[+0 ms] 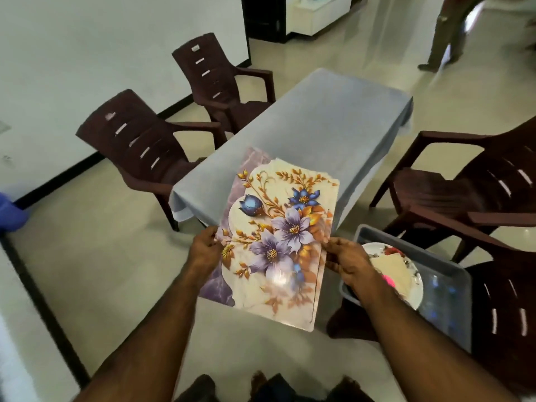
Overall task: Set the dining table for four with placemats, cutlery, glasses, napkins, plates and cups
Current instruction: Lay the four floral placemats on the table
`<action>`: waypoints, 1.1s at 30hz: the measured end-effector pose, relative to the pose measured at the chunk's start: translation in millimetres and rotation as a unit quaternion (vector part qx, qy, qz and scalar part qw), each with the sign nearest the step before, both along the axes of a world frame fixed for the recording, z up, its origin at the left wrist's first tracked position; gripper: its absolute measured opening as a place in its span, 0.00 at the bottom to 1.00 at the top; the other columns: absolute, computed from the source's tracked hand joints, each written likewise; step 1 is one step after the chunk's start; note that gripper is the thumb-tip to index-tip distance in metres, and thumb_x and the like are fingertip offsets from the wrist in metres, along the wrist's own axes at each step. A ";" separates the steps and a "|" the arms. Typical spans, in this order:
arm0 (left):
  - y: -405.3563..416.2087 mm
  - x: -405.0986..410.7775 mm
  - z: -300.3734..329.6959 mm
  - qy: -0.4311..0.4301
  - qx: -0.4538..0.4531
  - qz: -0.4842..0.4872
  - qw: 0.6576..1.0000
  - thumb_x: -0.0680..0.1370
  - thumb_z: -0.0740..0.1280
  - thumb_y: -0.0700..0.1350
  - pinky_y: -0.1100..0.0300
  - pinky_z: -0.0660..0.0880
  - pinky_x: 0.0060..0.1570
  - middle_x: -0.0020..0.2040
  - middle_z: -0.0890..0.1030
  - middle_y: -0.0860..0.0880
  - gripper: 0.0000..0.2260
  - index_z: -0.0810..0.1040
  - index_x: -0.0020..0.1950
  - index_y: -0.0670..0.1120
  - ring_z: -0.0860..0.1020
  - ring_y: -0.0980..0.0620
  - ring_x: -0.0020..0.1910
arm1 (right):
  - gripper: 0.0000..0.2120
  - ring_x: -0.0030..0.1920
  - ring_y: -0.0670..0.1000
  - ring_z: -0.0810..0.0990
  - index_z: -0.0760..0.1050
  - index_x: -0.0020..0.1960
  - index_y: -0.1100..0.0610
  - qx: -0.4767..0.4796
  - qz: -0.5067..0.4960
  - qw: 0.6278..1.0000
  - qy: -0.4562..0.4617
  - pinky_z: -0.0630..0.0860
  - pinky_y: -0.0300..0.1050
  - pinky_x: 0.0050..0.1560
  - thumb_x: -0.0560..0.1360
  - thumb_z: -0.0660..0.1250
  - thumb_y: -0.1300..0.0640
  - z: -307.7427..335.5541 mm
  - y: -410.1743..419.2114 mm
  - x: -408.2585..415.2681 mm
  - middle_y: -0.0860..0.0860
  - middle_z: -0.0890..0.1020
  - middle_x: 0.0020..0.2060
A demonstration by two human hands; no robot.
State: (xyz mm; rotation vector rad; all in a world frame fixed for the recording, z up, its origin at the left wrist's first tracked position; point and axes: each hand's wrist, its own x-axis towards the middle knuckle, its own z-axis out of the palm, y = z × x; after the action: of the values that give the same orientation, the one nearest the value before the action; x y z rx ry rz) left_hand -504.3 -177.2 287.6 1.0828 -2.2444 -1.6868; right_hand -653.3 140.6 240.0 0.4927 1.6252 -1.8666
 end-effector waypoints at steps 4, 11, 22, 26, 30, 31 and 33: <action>-36.8 -21.6 6.4 0.003 -0.007 0.006 1.000 0.81 0.73 0.49 0.48 0.83 0.55 0.52 0.87 0.50 0.03 0.84 0.54 0.52 0.86 0.46 0.52 | 0.02 0.40 0.58 0.85 0.82 0.51 0.65 0.041 0.024 0.999 0.008 0.86 0.54 0.38 0.78 0.72 0.67 -5.2 -20.6 -14.2 0.61 0.86 0.43; -70.6 -117.6 -13.8 -0.053 -0.074 -0.026 0.996 0.83 0.70 0.50 0.52 0.82 0.52 0.54 0.85 0.48 0.10 0.81 0.62 0.48 0.84 0.45 0.53 | 0.08 0.34 0.56 0.83 0.81 0.42 0.59 0.149 -0.039 0.987 0.042 0.84 0.49 0.33 0.77 0.72 0.70 -40.1 -61.3 -69.3 0.59 0.84 0.40; -108.3 -260.5 -32.6 -0.067 -0.009 -0.079 0.995 0.82 0.72 0.44 0.50 0.85 0.53 0.53 0.86 0.47 0.09 0.81 0.62 0.46 0.86 0.46 0.52 | 0.04 0.33 0.58 0.85 0.85 0.46 0.59 0.218 -0.102 0.970 -0.039 0.86 0.58 0.41 0.73 0.78 0.66 -102.1 -54.2 -146.7 0.62 0.87 0.42; -120.6 -283.4 -31.2 -0.095 0.010 -0.101 0.990 0.82 0.72 0.47 0.53 0.84 0.49 0.55 0.85 0.48 0.12 0.80 0.64 0.46 0.85 0.47 0.52 | 0.07 0.31 0.59 0.85 0.84 0.43 0.58 0.209 -0.125 0.969 -0.047 0.86 0.60 0.37 0.73 0.77 0.68 -109.8 -69.5 -146.5 0.62 0.87 0.41; -143.3 -307.3 -35.6 -0.109 0.022 -0.122 0.986 0.82 0.72 0.48 0.53 0.84 0.48 0.54 0.85 0.48 0.09 0.81 0.60 0.48 0.85 0.46 0.51 | 0.06 0.34 0.59 0.87 0.84 0.41 0.56 0.293 -0.107 0.949 -0.034 0.87 0.59 0.39 0.72 0.79 0.63 -104.1 -88.0 -153.6 0.57 0.87 0.39; -150.4 -312.8 -39.3 -0.112 0.029 -0.128 0.985 0.81 0.73 0.49 0.50 0.85 0.51 0.54 0.86 0.48 0.09 0.81 0.60 0.49 0.85 0.45 0.52 | 0.06 0.35 0.58 0.87 0.84 0.40 0.54 0.311 -0.098 0.945 -0.032 0.87 0.57 0.38 0.71 0.80 0.61 -102.7 -91.8 -155.9 0.55 0.87 0.39; -165.9 -323.1 -47.4 -0.127 0.038 -0.142 0.981 0.81 0.74 0.51 0.46 0.85 0.53 0.54 0.86 0.48 0.09 0.81 0.59 0.51 0.85 0.45 0.52 | 0.07 0.37 0.56 0.87 0.83 0.39 0.53 0.353 -0.064 0.933 -0.022 0.87 0.52 0.40 0.72 0.81 0.57 -100.4 -99.3 -159.8 0.53 0.87 0.39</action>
State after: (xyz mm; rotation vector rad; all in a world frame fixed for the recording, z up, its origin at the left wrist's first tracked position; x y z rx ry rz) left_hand -827.4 -343.2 240.1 1.0917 -2.6218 -1.8452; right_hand -813.1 41.3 139.6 0.9470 2.2597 -1.2845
